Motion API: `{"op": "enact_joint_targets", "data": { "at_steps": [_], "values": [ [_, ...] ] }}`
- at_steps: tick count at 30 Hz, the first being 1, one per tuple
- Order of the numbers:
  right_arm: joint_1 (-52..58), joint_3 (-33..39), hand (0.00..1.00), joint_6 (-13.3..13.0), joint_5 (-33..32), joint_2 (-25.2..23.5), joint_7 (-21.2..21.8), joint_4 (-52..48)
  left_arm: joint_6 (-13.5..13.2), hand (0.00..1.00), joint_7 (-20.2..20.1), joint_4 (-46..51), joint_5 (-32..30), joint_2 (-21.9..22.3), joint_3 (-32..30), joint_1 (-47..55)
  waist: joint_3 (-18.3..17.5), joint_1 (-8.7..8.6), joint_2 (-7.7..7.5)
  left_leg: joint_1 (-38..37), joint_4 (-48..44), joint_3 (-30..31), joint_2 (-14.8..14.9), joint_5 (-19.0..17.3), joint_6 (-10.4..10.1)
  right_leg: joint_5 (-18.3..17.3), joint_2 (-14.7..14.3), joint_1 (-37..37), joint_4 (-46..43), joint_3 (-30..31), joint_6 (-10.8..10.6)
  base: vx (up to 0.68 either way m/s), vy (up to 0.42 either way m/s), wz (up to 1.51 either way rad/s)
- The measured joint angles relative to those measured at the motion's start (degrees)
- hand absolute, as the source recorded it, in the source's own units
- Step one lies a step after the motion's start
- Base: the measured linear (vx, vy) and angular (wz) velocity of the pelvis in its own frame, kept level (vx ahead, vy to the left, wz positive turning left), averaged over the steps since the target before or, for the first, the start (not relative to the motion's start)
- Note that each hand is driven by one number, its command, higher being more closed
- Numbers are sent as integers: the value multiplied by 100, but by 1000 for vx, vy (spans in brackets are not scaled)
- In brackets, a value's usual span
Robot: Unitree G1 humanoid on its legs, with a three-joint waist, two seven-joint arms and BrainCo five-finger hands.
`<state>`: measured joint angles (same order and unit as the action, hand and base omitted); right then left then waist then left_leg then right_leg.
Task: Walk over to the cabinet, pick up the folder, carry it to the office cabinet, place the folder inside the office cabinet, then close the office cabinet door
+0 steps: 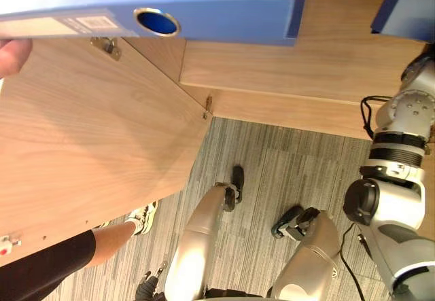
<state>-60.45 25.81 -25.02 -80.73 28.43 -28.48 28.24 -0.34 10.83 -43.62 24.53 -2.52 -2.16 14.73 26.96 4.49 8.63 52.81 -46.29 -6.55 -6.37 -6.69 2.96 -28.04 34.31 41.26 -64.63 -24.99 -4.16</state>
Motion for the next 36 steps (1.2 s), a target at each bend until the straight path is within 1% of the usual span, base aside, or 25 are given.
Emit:
{"op": "enact_joint_targets", "data": {
  "at_steps": [3,5,6,7,9,12,15,17,18,20,21,23,25,26,29,35,36],
  "values": [
    [0,63,100,-37,-145,204,-147,182,-8,0,16,-78,-2,-21,38,-15,3,-32,-2,221,-3,8,0,58,24,-3,-1,239,-40,12,8,70,-32,5],
    [-1,172,100,-60,-146,254,-226,188,-7,0,30,-101,-5,-41,73,-28,8,-49,-5,334,-4,12,0,73,17,-6,-2,365,-67,32,13,81,-42,4],
    [-1,188,100,-126,-146,307,-285,212,-7,0,59,-106,-10,-43,79,-30,28,-61,-4,434,-10,19,1,84,5,-10,-3,474,-95,44,20,60,-32,3],
    [-1,186,100,-136,-146,325,-314,217,-7,0,79,-108,-11,-43,80,-33,39,-70,-3,470,-16,20,1,87,1,-11,-3,513,-110,52,21,89,-47,4],
    [-14,185,100,-156,-150,422,-360,244,-9,0,126,-141,-11,-43,88,-53,63,-92,-2,643,-110,12,2,88,-2,-15,-12,734,-229,184,25,82,-40,3],
    [-73,182,100,-156,-151,529,-374,278,-8,0,147,-158,-12,-46,92,-61,68,-101,-5,831,-208,8,17,88,-2,-29,-7,931,-338,229,46,63,-30,2],
    [-144,115,100,-133,-152,721,-375,406,-8,0,167,-202,-11,-50,94,-101,83,-101,-7,907,-260,-9,16,100,-4,-48,-2,1031,-416,306,58,64,-33,0],
    [-284,-46,100,-35,-137,947,-373,680,-7,0,168,-210,-12,-53,95,-104,84,-109,-8,915,-226,-21,15,115,-44,-51,-1,1059,-415,326,61,47,-26,0],
    [-348,-135,100,109,-103,1083,-370,816,-8,0,168,-224,-11,-52,95,-112,85,-118,-9,919,-199,-26,14,138,-52,-50,-2,1075,-410,334,63,41,-29,0],
    [-491,-535,100,463,157,1389,-347,1149,-8,0,167,-305,-12,-54,94,-158,86,-136,-11,922,-185,-24,37,172,-60,-42,-24,1089,-413,334,75,48,-40,-3],
    [-546,-634,0,553,234,1446,-330,1224,-8,0,167,-314,-14,-60,94,-165,87,-142,-13,923,-182,-25,47,178,-59,-38,-32,1095,-412,334,81,65,-57,-5],
    [-776,-1104,0,795,435,1620,-249,1404,-8,0,167,-314,-23,-64,92,-184,94,-175,-24,931,-111,-27,63,263,-27,-13,-56,1140,-388,332,121,72,-65,-2],
    [-905,-1292,0,881,565,1647,-197,1462,-9,0,167,-310,-26,-80,90,-210,98,-182,-30,933,-41,-17,76,318,-27,5,-87,1157,-349,314,148,67,-61,-1],
    [-961,-1468,0,964,572,1655,-158,1483,-12,0,167,-303,-26,-111,90,-217,103,-184,-38,930,-3,-3,93,349,-27,16,-121,1157,-316,301,162,94,-83,-4],
    [-1000,-1837,0,1042,599,1657,3,1482,-21,0,167,-290,-26,-111,63,-219,111,-181,-52,929,65,31,139,390,-53,49,-200,1148,-232,256,182,96,-72,-4],
    [-1042,-2127,0,1204,836,1659,266,1598,-61,0,166,-246,-32,-115,9,-220,135,-197,-91,862,327,114,154,564,-95,154,-264,1049,-38,95,244,85,-51,2],
    [-1053,-2132,0,1253,872,1658,284,1657,-66,0,166,-223,-38,-117,9,-220,137,-187,-94,818,387,114,157,586,-80,182,-263,1001,10,45,289,79,-35,0]
  ]
}}
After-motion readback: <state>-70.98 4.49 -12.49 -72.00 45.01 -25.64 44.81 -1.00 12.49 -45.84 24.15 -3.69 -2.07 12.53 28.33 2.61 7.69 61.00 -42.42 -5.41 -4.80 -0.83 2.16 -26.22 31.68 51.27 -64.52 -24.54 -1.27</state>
